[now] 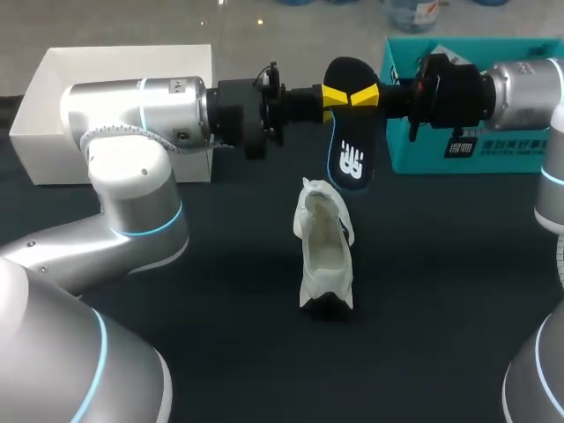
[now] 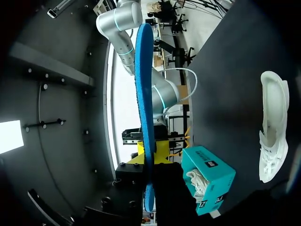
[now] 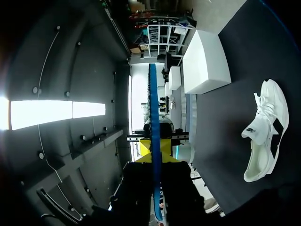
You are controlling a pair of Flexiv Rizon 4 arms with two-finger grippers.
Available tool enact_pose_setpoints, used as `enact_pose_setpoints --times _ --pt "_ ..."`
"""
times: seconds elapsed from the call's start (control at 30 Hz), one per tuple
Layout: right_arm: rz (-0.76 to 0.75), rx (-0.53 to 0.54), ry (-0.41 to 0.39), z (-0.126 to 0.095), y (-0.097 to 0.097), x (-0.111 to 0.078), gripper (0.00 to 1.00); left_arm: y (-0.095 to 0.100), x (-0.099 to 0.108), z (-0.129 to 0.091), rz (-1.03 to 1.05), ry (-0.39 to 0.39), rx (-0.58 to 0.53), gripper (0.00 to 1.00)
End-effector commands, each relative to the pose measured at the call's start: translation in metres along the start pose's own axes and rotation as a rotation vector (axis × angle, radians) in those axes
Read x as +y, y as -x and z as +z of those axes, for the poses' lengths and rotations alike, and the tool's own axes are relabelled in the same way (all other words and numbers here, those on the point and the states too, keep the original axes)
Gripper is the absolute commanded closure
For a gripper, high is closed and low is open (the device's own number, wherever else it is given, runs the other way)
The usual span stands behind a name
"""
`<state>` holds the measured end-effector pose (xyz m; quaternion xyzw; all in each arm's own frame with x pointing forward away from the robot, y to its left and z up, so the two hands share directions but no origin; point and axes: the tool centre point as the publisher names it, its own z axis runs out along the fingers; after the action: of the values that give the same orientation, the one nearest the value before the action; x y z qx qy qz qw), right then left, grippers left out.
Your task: Take the shoe out of the shoebox, open the shoe tongue, remove and reinsert the insole, then place the shoe into the shoebox
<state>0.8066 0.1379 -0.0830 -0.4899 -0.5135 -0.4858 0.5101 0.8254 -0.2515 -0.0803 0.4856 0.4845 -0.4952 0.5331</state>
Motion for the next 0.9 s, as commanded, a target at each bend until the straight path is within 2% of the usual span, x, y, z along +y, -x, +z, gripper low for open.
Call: enact_pose_setpoints --times 0.03,0.37,0.67,0.8,0.9 --pt "0.004 0.004 0.021 -0.001 0.003 -0.001 0.0 -0.001 0.001 0.002 -0.001 0.0 0.005 1.0" --pt "0.018 -0.045 0.025 -0.02 0.012 -0.023 0.0 -0.007 -0.003 -0.005 -0.044 -0.024 0.057 1.0" --pt "0.021 -0.147 0.055 -0.058 0.023 -0.055 0.0 -0.011 -0.002 -0.016 -0.078 -0.005 0.099 1.0" --pt "0.013 -0.239 0.08 -0.077 0.024 -0.067 0.0 -0.013 -0.002 -0.02 -0.1 0.004 0.111 1.0" --pt "0.024 -0.352 0.103 -0.09 0.028 -0.076 0.0 -0.013 -0.002 -0.021 -0.101 0.001 0.118 1.0"
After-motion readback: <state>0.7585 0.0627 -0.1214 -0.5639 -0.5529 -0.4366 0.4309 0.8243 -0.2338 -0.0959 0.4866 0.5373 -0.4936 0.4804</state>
